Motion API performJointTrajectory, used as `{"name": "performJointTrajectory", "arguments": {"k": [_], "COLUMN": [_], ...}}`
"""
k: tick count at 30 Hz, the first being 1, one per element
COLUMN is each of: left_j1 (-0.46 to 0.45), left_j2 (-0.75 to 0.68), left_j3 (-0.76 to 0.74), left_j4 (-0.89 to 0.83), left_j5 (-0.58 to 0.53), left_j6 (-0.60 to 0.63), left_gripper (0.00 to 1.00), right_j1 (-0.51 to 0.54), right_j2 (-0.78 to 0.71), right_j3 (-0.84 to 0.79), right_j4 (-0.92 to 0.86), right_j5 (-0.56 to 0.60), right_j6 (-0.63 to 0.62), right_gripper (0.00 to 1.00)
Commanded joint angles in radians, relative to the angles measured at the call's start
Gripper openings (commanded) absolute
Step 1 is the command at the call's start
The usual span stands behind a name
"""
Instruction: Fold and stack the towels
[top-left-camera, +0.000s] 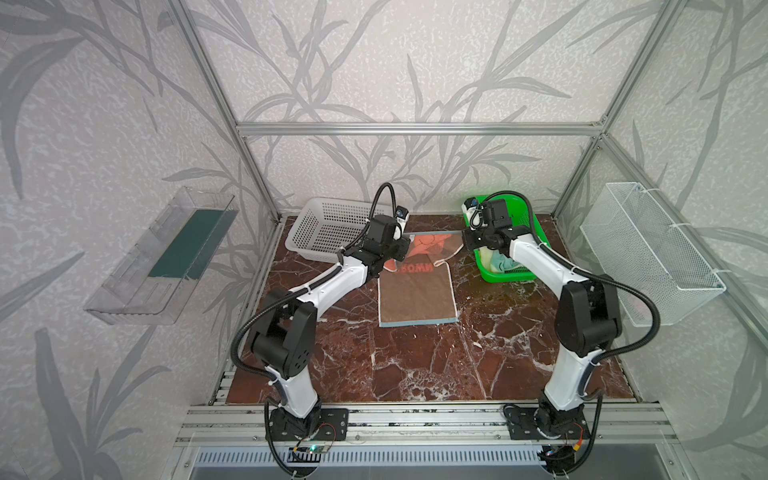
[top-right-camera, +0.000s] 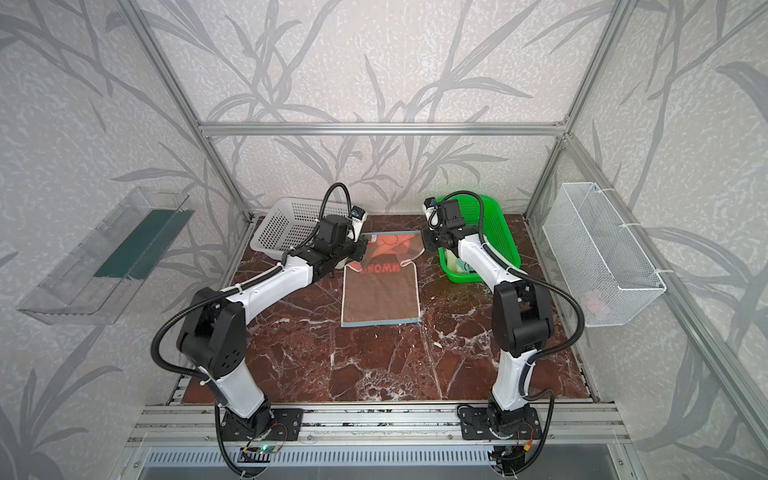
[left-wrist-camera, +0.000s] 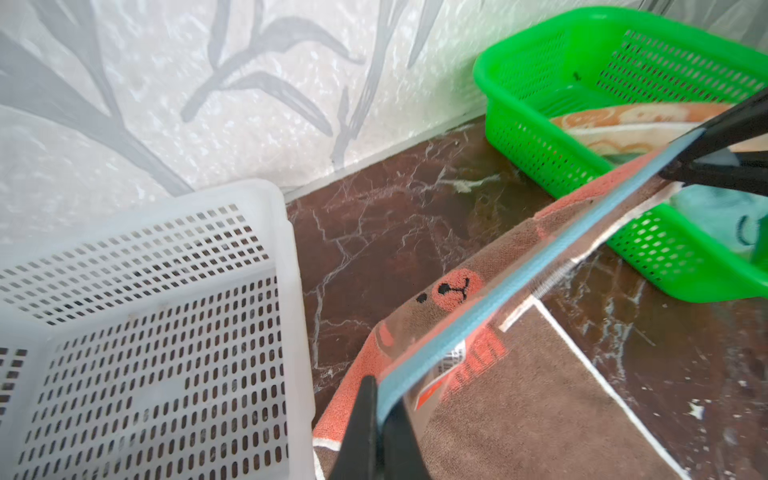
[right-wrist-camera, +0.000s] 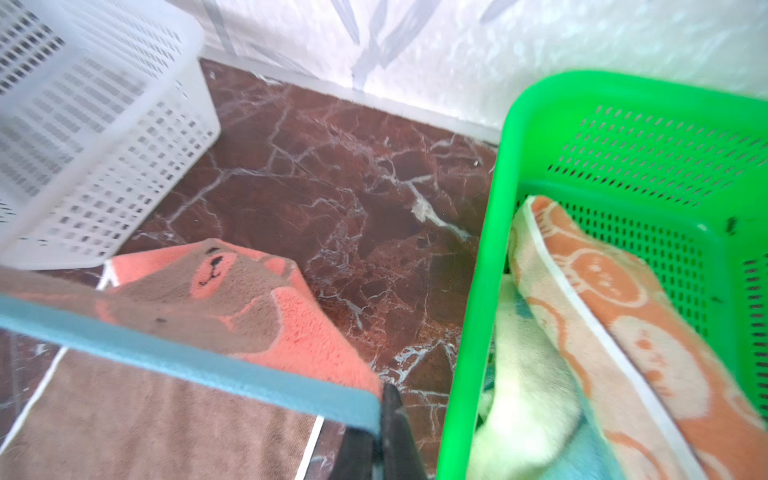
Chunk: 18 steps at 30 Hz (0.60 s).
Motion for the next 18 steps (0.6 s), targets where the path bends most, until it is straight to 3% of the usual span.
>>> {"name": "performJointTrajectory", "arguments": {"k": [1, 7, 18], "left_j1": [0.003, -0.045, -0.085], "left_j2": [-0.158, -0.374, -0.683], "left_j3": [-0.023, -0.104, -0.131], "left_j4": [-0.041, -0.059, -0.215], "left_j5": [-0.011, 0.017, 0.134], "left_j6": [0.026, 0.037, -0.091], "left_gripper": [0.00, 0.00, 0.00], "right_j1": [-0.029, -0.014, 0.018], "right_j2": [-0.164, -0.394, -0.774], "right_j3": [-0.057, -0.161, -0.258], "right_j4": [0.029, 0.051, -0.022], "right_j5": [-0.001, -0.101, -0.279], "right_j6": [-0.031, -0.055, -0.050], "right_gripper": [0.00, 0.00, 0.00]}}
